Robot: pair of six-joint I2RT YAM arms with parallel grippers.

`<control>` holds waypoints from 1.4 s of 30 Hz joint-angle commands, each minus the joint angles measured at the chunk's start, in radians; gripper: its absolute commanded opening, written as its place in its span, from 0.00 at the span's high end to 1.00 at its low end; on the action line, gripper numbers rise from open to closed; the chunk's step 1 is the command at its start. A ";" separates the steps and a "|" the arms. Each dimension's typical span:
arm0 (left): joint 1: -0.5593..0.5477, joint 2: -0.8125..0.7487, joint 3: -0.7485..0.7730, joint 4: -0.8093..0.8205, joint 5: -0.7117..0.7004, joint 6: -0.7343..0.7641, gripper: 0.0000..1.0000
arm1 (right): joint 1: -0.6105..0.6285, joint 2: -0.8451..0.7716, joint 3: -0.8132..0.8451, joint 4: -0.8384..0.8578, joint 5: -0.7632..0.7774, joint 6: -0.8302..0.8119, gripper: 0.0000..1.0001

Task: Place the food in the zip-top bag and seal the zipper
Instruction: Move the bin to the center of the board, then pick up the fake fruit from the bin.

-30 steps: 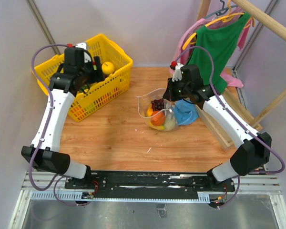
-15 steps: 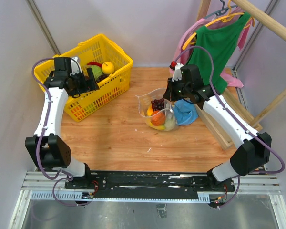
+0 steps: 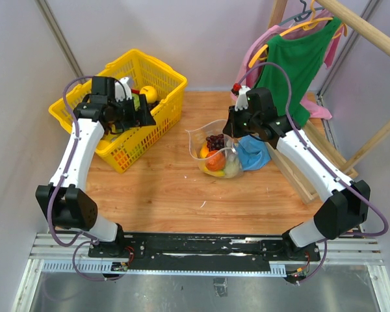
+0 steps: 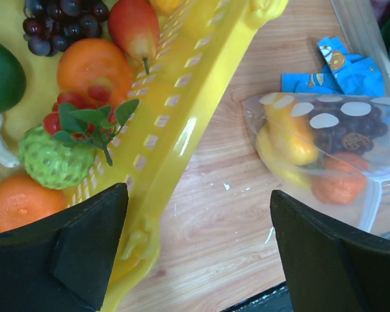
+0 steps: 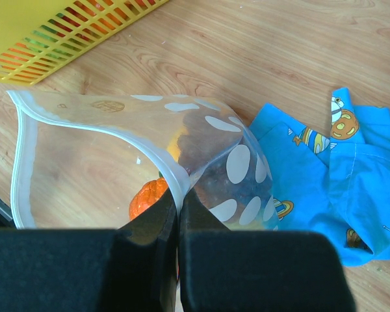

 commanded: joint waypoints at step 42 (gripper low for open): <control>0.146 0.499 0.016 0.350 -0.471 -0.209 0.09 | 0.002 -0.002 -0.019 0.048 -0.005 -0.005 0.99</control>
